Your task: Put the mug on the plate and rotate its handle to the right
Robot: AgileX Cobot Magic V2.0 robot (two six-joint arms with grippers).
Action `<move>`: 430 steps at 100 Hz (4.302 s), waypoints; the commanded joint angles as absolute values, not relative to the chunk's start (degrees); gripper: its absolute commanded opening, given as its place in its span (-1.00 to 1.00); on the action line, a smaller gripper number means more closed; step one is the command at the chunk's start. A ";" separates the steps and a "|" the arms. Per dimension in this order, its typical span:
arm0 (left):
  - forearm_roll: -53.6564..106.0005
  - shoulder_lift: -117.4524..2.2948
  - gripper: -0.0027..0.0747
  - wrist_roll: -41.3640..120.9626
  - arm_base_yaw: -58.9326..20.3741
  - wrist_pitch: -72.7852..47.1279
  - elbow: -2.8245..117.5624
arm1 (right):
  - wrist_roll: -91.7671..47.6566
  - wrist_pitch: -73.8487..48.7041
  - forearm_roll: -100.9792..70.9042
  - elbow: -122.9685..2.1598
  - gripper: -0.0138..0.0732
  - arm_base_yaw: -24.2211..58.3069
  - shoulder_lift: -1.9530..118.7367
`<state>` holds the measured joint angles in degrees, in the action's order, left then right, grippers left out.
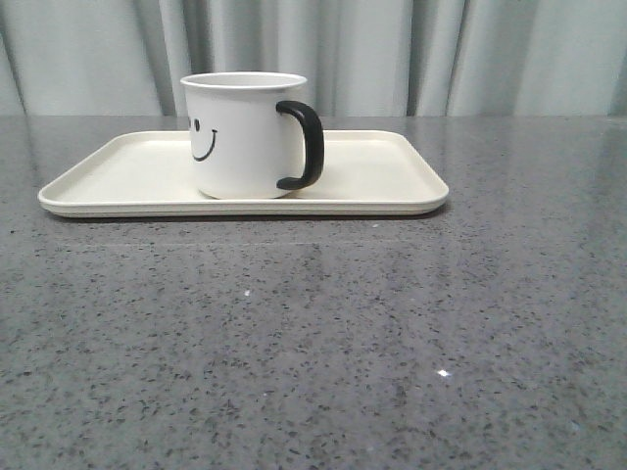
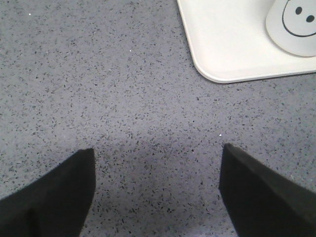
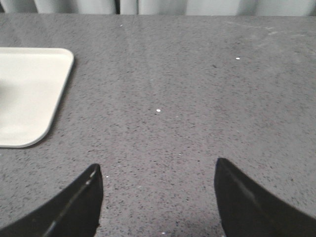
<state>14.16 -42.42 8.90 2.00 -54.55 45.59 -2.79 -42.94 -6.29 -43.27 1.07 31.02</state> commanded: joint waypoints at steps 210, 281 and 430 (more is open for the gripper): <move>15.59 -42.29 0.40 8.76 2.04 -50.99 47.14 | 1.53 -43.96 -5.49 -100.81 0.44 34.15 105.51; 15.59 -42.29 0.40 8.76 2.04 -50.99 47.14 | 1.51 -42.35 -5.55 -100.81 -0.84 34.15 105.93; 15.59 -42.29 0.40 8.76 2.04 -50.99 47.14 | -43.38 -76.53 -25.41 -133.90 -0.83 28.29 119.75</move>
